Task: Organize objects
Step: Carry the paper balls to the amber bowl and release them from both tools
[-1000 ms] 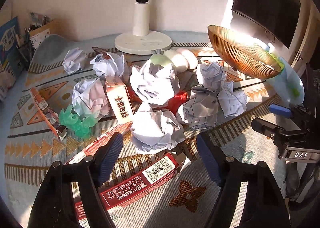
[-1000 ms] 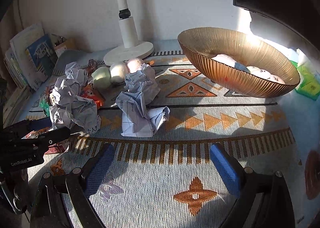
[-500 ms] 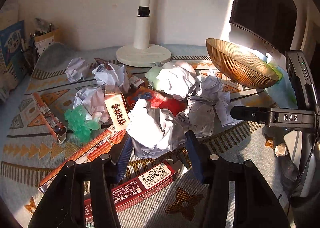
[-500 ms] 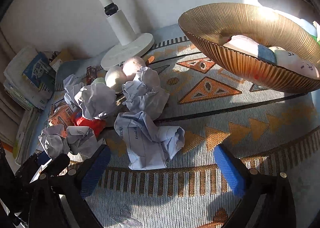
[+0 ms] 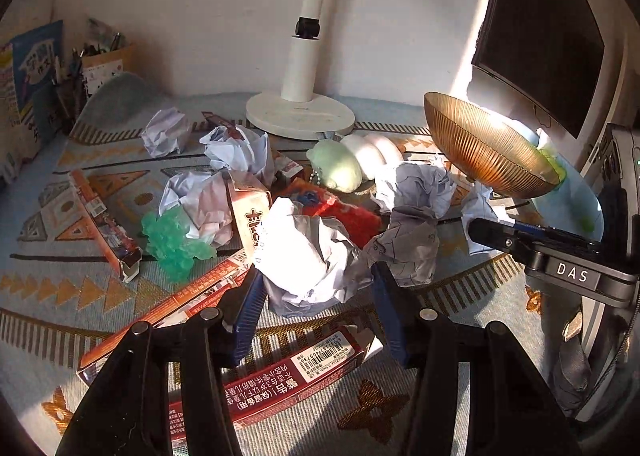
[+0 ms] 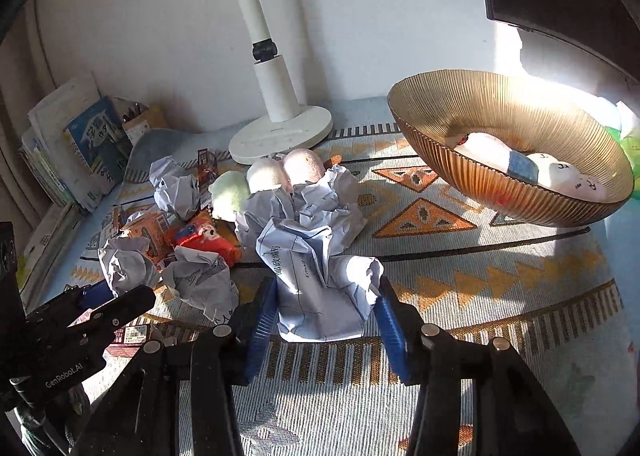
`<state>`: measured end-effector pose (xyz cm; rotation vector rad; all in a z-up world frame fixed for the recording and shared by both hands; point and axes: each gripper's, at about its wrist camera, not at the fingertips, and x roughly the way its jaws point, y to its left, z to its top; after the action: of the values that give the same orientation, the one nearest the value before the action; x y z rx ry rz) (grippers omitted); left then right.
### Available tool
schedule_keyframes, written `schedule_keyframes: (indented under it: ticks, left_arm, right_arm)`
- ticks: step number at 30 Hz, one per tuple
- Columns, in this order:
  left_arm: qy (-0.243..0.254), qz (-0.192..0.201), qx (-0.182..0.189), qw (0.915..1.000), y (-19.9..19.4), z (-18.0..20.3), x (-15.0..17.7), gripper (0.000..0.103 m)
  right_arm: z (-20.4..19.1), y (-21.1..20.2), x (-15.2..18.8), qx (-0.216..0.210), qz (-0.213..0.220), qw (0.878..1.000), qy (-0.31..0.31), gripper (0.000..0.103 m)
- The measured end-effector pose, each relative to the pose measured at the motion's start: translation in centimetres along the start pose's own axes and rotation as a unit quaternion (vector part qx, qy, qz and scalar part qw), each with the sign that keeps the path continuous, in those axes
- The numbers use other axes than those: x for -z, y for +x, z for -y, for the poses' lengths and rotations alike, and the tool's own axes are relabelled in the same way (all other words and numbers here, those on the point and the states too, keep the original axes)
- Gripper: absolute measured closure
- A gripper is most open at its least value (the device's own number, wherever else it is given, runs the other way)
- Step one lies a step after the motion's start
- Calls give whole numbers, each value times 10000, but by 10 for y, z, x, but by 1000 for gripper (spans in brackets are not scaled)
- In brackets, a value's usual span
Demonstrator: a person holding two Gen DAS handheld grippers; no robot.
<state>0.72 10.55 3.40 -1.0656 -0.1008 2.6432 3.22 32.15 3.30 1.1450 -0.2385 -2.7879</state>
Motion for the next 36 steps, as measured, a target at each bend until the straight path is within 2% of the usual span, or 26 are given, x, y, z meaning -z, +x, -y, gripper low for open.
schedule_keyframes:
  ticks: [5, 8, 10, 12, 15, 17, 20, 23, 26, 28, 29, 30, 32, 34, 36]
  left_arm:
    - [50, -44, -16, 10000, 0, 2, 0, 53]
    - [237, -155, -103, 9995, -1, 12, -4, 53]
    - [286, -113, 149, 9994, -11, 24, -17, 53]
    - [425, 143, 439, 9980, -31, 45, -40, 53]
    - [775, 421, 827, 9927, -52, 86, -84, 53]
    - [917, 467, 1200, 9874, -54, 115, -114, 53]
    - [980, 306, 1611, 9816, -32, 153, -149, 53]
    - [900, -5, 1793, 9797, 13, 175, -172, 53]
    - [771, -196, 1872, 9791, 50, 189, -181, 53]
    - [788, -217, 1832, 9797, 66, 199, -185, 53]
    - [796, -195, 1809, 9801, 72, 202, -187, 53]
    - [788, -161, 1795, 9805, 77, 206, -189, 52]
    - [674, 0, 1764, 9820, 81, 208, -193, 46]
    - [508, 89, 1727, 9836, 85, 206, -197, 13]
    - [344, 150, 1710, 9846, 83, 199, -196, 9]
  right_arm:
    - [18, -33, 16, -103, 132, 9996, 229, 55]
    - [36, -61, 4, 190, 406, 9987, 247, 55]
    - [52, -83, -14, 215, 685, 9967, 384, 55]
    - [67, -103, -36, 319, 961, 9933, 552, 55]
    - [90, -121, -70, 703, 1257, 9863, 811, 55]
    - [106, -120, -86, 956, 1284, 9820, 1003, 55]
    - [137, -99, -103, 1240, 1042, 9769, 1393, 55]
    - [156, -81, -113, 1467, 907, 9734, 1507, 55]
    - [163, -73, -124, 1661, 972, 9715, 1383, 55]
    - [167, -70, -132, 1642, 1051, 9711, 1378, 53]
    - [169, -69, -137, 1556, 1108, 9718, 1385, 49]
    - [172, -68, -141, 1492, 1156, 9723, 1380, 32]
    - [175, -69, -144, 1639, 1279, 9682, 1395, 11]
    - [178, -72, -141, 1606, 1335, 9677, 1414, 11]
    - [181, -74, -134, 1443, 1290, 9695, 1502, 11]
